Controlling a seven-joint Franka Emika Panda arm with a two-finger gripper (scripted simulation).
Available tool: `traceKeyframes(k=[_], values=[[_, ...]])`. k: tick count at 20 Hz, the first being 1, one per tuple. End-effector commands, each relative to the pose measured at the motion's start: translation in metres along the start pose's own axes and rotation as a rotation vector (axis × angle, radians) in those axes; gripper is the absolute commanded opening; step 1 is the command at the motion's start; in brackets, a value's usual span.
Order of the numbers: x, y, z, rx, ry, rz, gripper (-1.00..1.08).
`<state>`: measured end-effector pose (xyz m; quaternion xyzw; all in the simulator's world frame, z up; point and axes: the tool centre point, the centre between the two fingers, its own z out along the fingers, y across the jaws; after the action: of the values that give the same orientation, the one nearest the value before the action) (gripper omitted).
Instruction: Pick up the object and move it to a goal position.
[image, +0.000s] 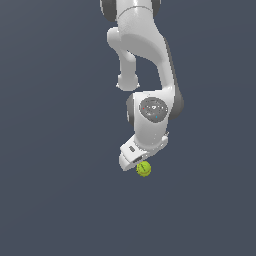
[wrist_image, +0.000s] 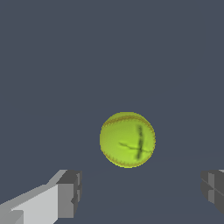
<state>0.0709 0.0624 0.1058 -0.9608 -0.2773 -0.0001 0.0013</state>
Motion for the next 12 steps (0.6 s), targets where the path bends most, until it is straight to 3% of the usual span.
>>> traceKeyframes(k=[1, 12], values=[[0.0059, -0.0006, 0.0056, -0.001, 0.000, -0.049, 1.00], [0.0133, -0.0019, 0.0144, -0.002, -0.001, -0.113, 1.00]])
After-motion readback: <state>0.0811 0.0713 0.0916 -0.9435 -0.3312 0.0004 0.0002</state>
